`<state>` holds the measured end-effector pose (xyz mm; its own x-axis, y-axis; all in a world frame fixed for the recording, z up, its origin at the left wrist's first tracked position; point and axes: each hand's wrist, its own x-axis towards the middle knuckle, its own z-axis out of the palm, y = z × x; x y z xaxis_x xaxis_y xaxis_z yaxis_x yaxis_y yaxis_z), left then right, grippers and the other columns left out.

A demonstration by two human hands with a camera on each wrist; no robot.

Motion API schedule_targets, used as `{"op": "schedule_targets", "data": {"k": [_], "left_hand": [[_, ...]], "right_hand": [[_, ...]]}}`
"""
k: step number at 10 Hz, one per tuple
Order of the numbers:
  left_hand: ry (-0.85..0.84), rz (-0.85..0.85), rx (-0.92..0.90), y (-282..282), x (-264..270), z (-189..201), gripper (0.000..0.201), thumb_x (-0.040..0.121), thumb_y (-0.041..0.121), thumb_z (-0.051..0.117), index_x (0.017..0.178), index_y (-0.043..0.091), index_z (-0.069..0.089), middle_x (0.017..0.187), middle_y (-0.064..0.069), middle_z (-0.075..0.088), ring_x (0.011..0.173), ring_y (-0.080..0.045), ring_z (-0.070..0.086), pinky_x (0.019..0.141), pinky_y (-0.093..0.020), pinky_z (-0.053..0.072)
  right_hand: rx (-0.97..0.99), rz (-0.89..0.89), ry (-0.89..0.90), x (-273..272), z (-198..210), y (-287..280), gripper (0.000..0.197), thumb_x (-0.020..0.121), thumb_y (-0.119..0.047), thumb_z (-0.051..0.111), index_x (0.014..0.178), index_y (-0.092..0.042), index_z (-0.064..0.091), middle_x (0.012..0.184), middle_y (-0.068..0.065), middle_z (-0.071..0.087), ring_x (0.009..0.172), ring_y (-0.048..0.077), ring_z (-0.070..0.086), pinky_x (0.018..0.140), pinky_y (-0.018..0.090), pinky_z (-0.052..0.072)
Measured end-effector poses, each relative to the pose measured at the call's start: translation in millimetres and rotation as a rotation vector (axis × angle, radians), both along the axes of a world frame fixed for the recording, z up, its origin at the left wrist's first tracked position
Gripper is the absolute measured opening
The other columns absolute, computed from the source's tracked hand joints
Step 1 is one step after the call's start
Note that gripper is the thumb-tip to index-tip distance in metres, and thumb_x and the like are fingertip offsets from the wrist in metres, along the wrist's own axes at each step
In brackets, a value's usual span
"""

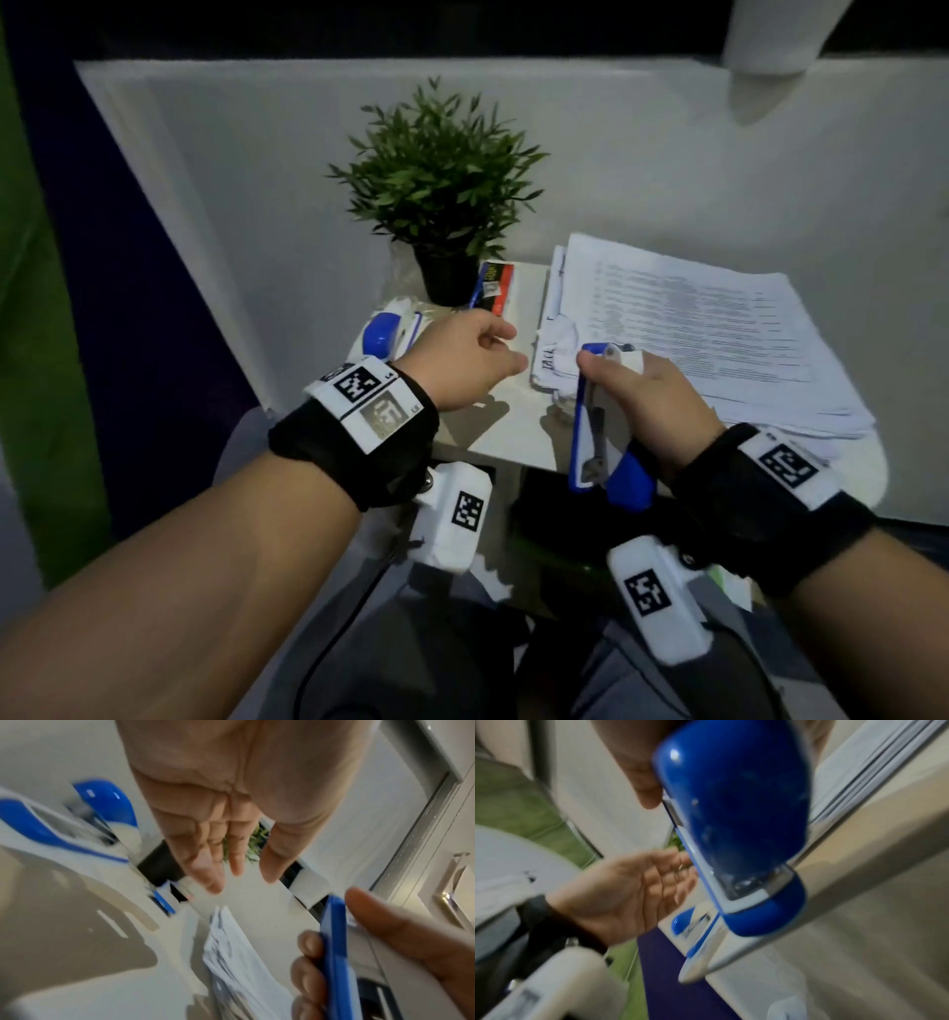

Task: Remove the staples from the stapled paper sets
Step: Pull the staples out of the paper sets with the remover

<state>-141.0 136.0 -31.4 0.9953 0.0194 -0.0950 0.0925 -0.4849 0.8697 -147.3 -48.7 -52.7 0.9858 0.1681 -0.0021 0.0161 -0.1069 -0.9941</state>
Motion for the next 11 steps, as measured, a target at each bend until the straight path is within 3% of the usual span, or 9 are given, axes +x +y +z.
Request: {"op": "schedule_targets", "data": {"k": [1, 3, 4, 5, 6, 7, 9, 10, 11], "left_hand": [[0.154, -0.141, 0.034, -37, 12, 1, 0.032, 0.085, 0.019, 0.066, 0.115, 0.011, 0.061, 0.112, -0.006, 0.064, 0.102, -0.022, 0.063, 0.092, -0.036, 0.051], [0.095, -0.081, 0.408, -82, 48, 7, 0.031, 0.093, 0.011, 0.049, 0.121, 0.004, 0.061, 0.123, -0.014, 0.06, 0.114, -0.028, 0.056, 0.089, -0.028, 0.044], [0.118, -0.104, 0.602, -94, 60, 9, 0.03, 0.093, 0.014, 0.049, 0.119, 0.005, 0.062, 0.12, -0.012, 0.061, 0.112, -0.027, 0.057, 0.086, -0.028, 0.043], [0.218, -0.165, 0.81, -102, 67, 7, 0.034, 0.086, 0.038, 0.059, 0.1, 0.008, 0.064, 0.094, -0.007, 0.064, 0.091, -0.025, 0.061, 0.074, -0.029, 0.045], [0.21, -0.135, 0.964, -112, 69, 2, 0.054, 0.066, 0.061, 0.067, 0.095, 0.015, 0.06, 0.091, -0.003, 0.062, 0.086, -0.022, 0.058, 0.081, -0.03, 0.049], [0.219, -0.137, 1.097, -120, 70, 1, 0.068, 0.059, 0.067, 0.07, 0.101, 0.015, 0.059, 0.103, -0.006, 0.062, 0.093, -0.024, 0.059, 0.085, -0.036, 0.052], [0.223, -0.204, 1.21, -121, 78, 12, 0.083, 0.048, 0.071, 0.072, 0.109, 0.019, 0.049, 0.1, -0.001, 0.062, 0.083, -0.023, 0.058, 0.078, -0.034, 0.05], [0.212, -0.205, 1.26, -126, 78, 12, 0.092, 0.046, 0.073, 0.072, 0.115, 0.018, 0.045, 0.108, -0.006, 0.058, 0.093, -0.026, 0.057, 0.083, -0.04, 0.049], [0.212, -0.235, 1.277, -131, 75, 14, 0.082, 0.054, 0.069, 0.072, 0.112, 0.015, 0.051, 0.102, -0.006, 0.057, 0.088, -0.024, 0.053, 0.079, -0.035, 0.048]], "right_hand": [[0.158, -0.211, 0.148, 7, -4, -54, 0.017, 0.086, -0.024, 0.067, 0.075, -0.011, 0.063, 0.065, 0.003, 0.066, 0.063, 0.019, 0.064, 0.068, 0.027, 0.049], [0.664, -0.474, 0.443, 6, -27, -120, 0.025, 0.091, -0.045, 0.055, 0.097, -0.02, 0.059, 0.093, 0.009, 0.061, 0.091, 0.031, 0.06, 0.095, 0.053, 0.042], [0.721, -0.455, 0.424, 9, -28, -123, 0.036, 0.091, -0.045, 0.056, 0.112, -0.017, 0.06, 0.108, 0.012, 0.066, 0.096, 0.032, 0.064, 0.095, 0.052, 0.046], [0.693, -0.469, 0.461, 15, -34, -127, 0.048, 0.086, -0.049, 0.061, 0.119, -0.014, 0.06, 0.119, 0.018, 0.064, 0.105, 0.039, 0.063, 0.089, 0.054, 0.05], [0.659, -0.467, 0.499, 17, -39, -129, 0.064, 0.07, -0.054, 0.071, 0.119, -0.013, 0.061, 0.125, 0.021, 0.06, 0.109, 0.045, 0.06, 0.079, 0.053, 0.05], [0.647, -0.452, 0.503, 19, -40, -132, 0.05, 0.078, -0.049, 0.069, 0.112, -0.014, 0.062, 0.122, 0.019, 0.062, 0.107, 0.042, 0.062, 0.088, 0.06, 0.047], [0.644, -0.426, 0.49, 24, -49, -136, 0.041, 0.085, -0.045, 0.064, 0.109, -0.012, 0.061, 0.104, 0.016, 0.064, 0.092, 0.036, 0.064, 0.087, 0.056, 0.049], [0.645, -0.419, 0.484, 25, -52, -137, 0.032, 0.085, -0.045, 0.064, 0.102, -0.017, 0.062, 0.102, 0.014, 0.063, 0.092, 0.036, 0.063, 0.091, 0.061, 0.046], [0.636, -0.414, 0.474, 25, -55, -136, 0.031, 0.085, -0.044, 0.064, 0.103, -0.019, 0.063, 0.107, 0.015, 0.067, 0.105, 0.041, 0.063, 0.089, 0.065, 0.046]]}}
